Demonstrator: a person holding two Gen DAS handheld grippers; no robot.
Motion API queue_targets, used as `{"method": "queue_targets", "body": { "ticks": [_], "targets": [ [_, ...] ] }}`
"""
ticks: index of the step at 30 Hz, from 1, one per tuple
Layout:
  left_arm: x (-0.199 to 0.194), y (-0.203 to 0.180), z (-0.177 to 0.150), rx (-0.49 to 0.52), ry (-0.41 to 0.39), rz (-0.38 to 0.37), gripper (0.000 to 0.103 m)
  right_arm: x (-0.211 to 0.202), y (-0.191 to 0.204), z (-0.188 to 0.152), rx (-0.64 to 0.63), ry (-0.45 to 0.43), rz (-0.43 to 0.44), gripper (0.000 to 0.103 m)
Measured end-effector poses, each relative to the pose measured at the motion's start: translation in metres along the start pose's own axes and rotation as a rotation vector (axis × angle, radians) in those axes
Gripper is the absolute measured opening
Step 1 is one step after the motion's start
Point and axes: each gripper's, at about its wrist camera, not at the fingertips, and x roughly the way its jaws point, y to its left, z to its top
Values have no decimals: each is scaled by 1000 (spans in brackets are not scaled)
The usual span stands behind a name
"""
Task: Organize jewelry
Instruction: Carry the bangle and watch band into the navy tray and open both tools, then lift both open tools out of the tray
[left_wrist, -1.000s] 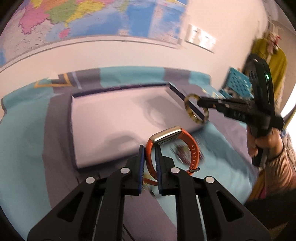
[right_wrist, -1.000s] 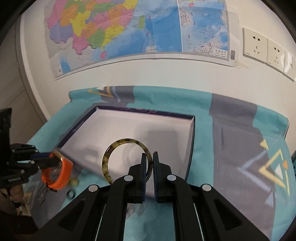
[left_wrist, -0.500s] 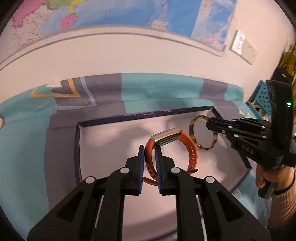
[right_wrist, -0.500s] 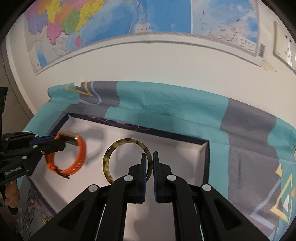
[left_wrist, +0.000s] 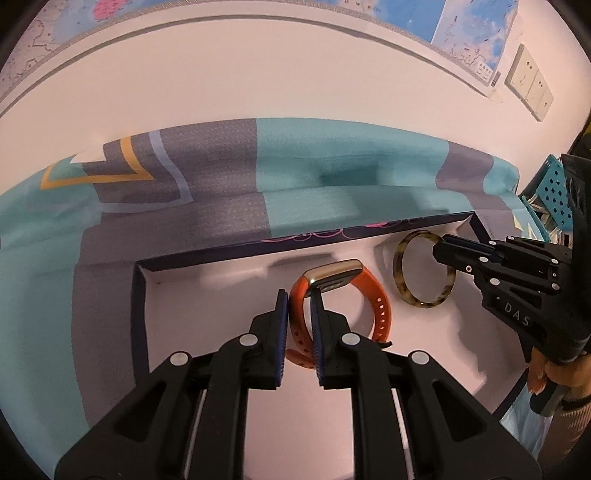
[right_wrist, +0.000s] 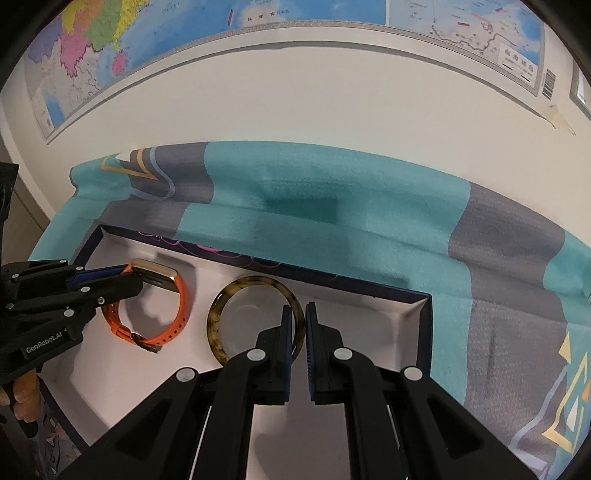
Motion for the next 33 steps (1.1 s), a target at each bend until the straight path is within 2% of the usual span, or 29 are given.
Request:
{"method": "queue_targets", "body": {
  "ticks": [3,5,6,8,12,13,14,18,21,25,29,33],
  "targets": [
    [4,0,3,-16,17,-3,13,1,-2,2,27,-2,2,8],
    [5,1,3,-24,23,7,20,-4,-4,0,40,-16,6,28],
    [3,1,1,-24,10,12,23,-8,-3,-1,39,-31,12,28],
    [-5,2,-2,-30,-21,13,39,-18,-2,-4,33,-56,25,28],
    [-37,3,-14,-23,-116,23,50,-51,0,-20,15,-134,82,31],
    [-45,2,-18,-14,-136,23,57,-63,1,-28,3,-157,100,31],
    [-58,0,-26,-1,-174,35,60,-71,2,-34,-5,-174,109,33],
    [-93,-11,-54,52,-250,34,64,-103,5,-64,-53,-222,148,36],
    [-114,-19,-79,90,-291,22,67,-116,8,-90,-79,-217,184,36],
    [-126,-28,-109,115,-296,-3,68,-123,9,-124,-94,-184,200,36],
    [-122,-36,-132,137,-269,-7,68,-123,16,-151,-120,-150,172,36],
    [-118,-44,-154,133,-252,-20,68,-118,19,-168,-114,-127,181,35]
  ]
}}
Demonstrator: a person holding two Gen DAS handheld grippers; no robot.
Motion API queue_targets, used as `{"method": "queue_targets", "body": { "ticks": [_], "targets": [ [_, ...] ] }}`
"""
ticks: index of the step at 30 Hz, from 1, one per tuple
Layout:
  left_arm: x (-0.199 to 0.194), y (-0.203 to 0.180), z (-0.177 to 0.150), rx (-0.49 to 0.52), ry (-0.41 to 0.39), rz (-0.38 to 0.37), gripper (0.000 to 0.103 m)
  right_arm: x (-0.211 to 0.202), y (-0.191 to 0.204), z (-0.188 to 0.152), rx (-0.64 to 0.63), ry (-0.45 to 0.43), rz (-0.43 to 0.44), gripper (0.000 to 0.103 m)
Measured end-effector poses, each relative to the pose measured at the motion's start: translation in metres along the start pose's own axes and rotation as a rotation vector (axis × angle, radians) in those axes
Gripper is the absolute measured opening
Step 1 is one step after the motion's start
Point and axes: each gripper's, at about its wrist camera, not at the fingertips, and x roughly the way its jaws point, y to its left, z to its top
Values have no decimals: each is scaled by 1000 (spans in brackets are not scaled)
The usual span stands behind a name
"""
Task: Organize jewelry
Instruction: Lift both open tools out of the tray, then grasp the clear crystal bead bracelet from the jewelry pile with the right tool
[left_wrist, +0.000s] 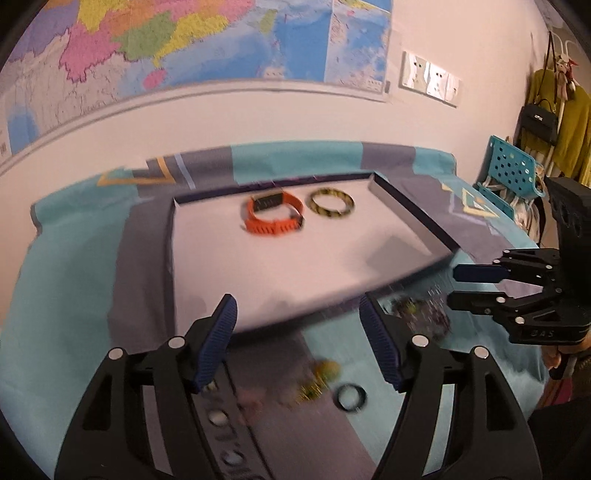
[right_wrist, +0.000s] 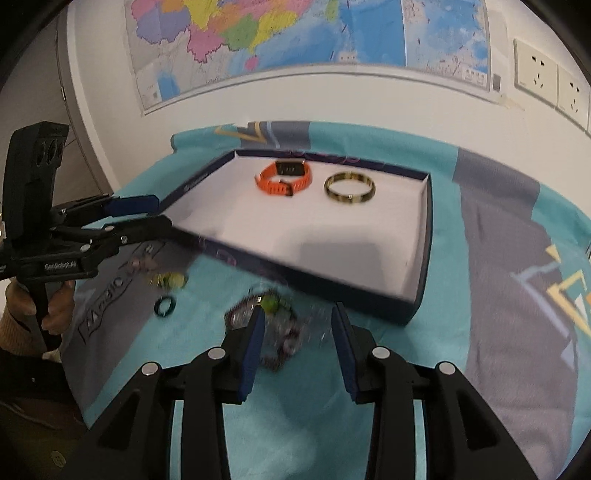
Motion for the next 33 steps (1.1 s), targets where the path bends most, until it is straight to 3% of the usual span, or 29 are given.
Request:
{"method": "queue_targets", "body": {
  "ticks": [6,9,16,18,21,29,33],
  "targets": [
    [4,-15,-21,9,38,-21,68,9,-10,-4,76,14,15,36],
    [0,-16,-24,10,36,-27,68,15,-12,-2,80,11,-5,44],
    [-4,-13,-30,-2,40,-27,72,25,-19,-1,102,34,50,47],
    [-2,-11,-33,-11,50,-23,72,25,-18,-1,95,38,65,39],
    [-3,-8,-35,-23,53,-22,72,25,-16,-1,90,44,100,11],
    [-10,-2,-41,-13,52,-30,72,9,-10,1,81,-2,104,8],
    [-13,-5,-46,15,59,-48,66,-7,-4,8,67,-51,116,8]
  ]
}}
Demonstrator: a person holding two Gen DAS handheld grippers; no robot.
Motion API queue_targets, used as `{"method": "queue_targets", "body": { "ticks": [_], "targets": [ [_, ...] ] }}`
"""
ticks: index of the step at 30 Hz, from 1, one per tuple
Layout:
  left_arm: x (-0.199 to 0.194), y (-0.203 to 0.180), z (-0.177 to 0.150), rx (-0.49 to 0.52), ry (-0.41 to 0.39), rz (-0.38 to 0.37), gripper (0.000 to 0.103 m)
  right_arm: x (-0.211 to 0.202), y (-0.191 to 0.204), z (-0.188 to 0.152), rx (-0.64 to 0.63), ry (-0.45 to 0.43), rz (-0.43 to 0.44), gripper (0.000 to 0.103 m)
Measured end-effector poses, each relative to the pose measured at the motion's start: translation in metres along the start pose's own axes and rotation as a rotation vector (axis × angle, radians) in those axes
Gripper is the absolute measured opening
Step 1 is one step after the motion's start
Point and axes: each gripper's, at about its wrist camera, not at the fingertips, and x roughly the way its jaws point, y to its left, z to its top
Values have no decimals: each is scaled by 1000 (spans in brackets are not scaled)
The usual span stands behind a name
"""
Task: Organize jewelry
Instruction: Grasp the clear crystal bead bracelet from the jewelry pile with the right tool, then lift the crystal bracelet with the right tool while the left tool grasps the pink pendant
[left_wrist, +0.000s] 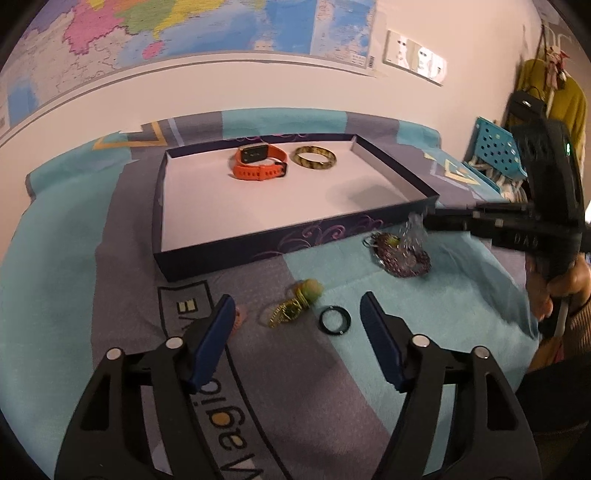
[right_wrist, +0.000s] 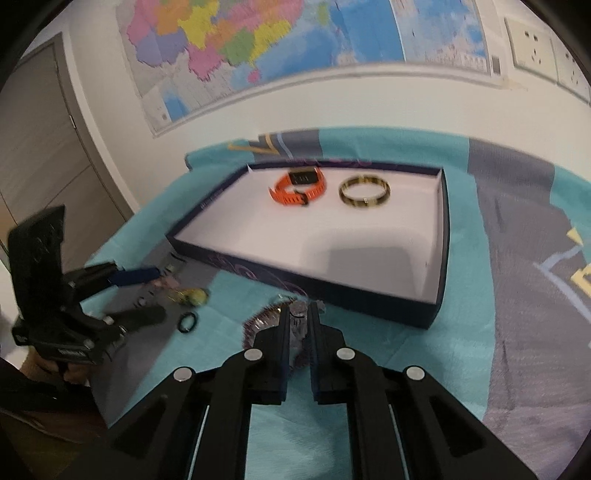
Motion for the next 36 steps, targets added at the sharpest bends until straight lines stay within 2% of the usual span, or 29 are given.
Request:
{"method": "queue_targets", "body": {
  "ticks": [5,12,18,20,27,34,36],
  "targets": [
    [-1,1,-1,21,3,8,55,-13,9,9,-19,-41,17,8],
    [-12,23,-2,-12,-12,52,53,-33,19,21,-42,-109,29,8],
    [-4,30,-5,-4,24,91,51,-30,20,22,-39,-105,32,8],
    [0,31,-5,-6,37,88,43,-27,20,20,-35,-97,32,8],
    [6,37,-5,-32,68,78,36,-24,21,18,-28,-86,34,8],
    [9,42,-3,-52,75,54,14,-24,21,17,-23,-85,36,8],
    [10,42,-3,-49,81,46,12,-23,21,17,-22,-83,34,8]
  ]
}}
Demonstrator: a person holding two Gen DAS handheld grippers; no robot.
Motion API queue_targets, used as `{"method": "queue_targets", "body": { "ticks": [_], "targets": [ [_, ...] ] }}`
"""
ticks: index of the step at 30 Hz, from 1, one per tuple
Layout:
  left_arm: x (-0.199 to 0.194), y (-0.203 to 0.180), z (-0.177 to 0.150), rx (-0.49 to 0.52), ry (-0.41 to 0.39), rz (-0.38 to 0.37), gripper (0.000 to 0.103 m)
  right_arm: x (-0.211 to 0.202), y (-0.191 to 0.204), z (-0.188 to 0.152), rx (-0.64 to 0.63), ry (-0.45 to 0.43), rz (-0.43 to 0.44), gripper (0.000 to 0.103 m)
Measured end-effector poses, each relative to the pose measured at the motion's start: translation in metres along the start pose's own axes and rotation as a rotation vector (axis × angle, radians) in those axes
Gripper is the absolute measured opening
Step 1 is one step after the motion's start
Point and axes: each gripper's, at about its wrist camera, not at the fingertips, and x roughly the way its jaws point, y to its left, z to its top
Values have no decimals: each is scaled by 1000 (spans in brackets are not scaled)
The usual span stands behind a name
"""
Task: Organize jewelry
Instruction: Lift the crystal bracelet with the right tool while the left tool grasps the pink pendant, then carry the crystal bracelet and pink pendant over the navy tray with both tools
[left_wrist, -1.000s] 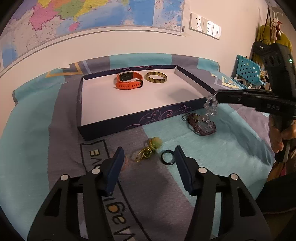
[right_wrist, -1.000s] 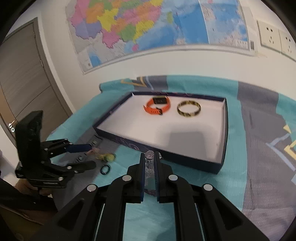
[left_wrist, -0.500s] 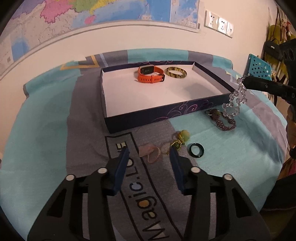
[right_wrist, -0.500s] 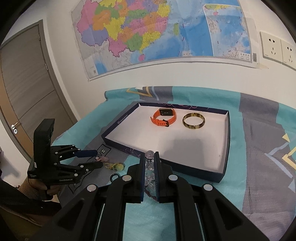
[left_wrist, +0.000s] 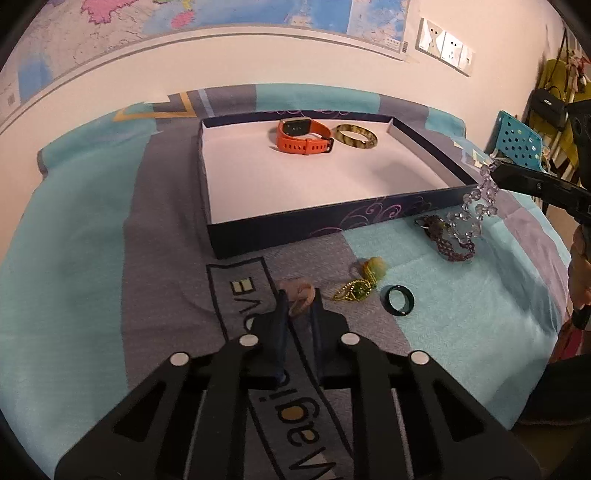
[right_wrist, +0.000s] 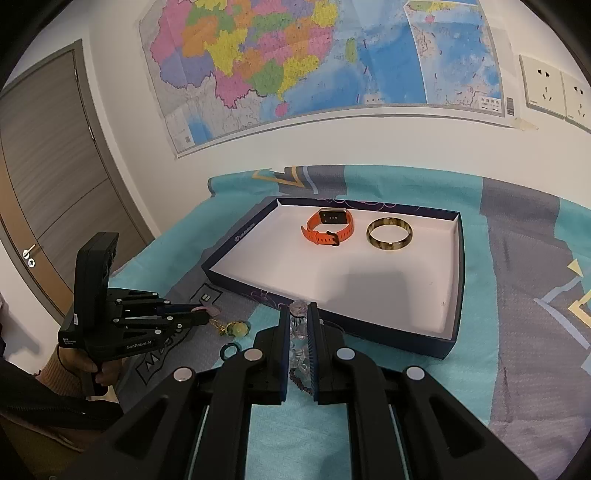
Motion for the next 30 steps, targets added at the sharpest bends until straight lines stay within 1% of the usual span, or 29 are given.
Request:
{"method": "queue_targets", "body": {
  "ticks": [4,8,16,30],
  "targets": [
    [1,2,2,-16,0,2,6,2,-1,0,6,4,1,8],
    [1,2,4,-34,-9,-2,4,2,0,0,2,1,-1,8],
    [-12,-3,9,-29,-55,-14,4,1,1,1,2,-11,-8,8],
    [-36,-18,21,-5,-130,-60,4,-3,3,9,-16,-33,-12,8]
  ]
}}
